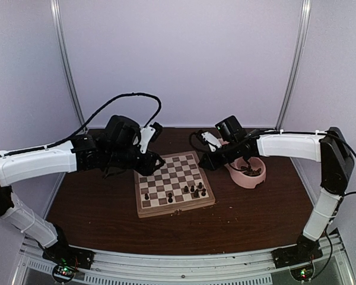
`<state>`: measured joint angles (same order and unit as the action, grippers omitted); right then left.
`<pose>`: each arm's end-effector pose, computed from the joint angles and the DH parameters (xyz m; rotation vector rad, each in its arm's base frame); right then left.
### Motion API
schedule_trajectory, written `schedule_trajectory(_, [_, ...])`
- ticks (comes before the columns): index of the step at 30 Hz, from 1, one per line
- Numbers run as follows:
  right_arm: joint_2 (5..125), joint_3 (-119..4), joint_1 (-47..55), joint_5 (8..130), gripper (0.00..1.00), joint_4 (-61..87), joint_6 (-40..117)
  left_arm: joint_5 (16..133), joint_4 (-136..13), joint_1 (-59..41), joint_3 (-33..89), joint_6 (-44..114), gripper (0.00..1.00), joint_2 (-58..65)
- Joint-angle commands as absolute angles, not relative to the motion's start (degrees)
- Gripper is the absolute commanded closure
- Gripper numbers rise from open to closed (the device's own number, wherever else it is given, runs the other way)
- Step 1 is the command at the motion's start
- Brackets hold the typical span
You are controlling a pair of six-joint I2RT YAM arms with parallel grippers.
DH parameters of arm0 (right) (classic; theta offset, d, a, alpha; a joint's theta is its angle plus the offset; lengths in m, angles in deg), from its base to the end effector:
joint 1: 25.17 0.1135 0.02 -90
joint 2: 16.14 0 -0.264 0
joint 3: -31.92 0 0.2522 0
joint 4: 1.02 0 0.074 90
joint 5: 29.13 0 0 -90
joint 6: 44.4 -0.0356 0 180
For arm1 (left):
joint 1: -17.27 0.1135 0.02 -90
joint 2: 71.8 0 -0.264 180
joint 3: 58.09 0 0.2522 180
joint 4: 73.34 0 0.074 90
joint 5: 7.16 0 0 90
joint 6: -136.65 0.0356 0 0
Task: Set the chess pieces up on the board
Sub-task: Place the pawn on the chessboard.
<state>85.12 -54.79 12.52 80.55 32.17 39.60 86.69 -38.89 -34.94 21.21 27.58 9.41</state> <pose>0.2997 0.2467 0.2295 -0.8358 2.3369 0.7548 0.1979 -0.2514 0.3011 0.6113 2.1900 -0.6076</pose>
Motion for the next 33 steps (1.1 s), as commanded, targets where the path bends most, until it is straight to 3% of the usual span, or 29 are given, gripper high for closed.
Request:
schedule_trajectory(1, [87.1,-60.0,15.2,85.4,0.86,32.3,42.5,85.7,-41.8,-32.3,18.7,23.3,0.62,6.9])
schedule_trajectory(14, [97.3,-70.4,24.5,82.3,0.86,35.2,44.2,91.9,-39.3,-30.4,9.9,21.4,0.56,-0.2])
schedule_trajectory(33, [109.1,-81.0,24.8,77.7,0.83,38.1,43.0,95.6,-36.0,-30.1,6.1,24.3,0.53,-4.3])
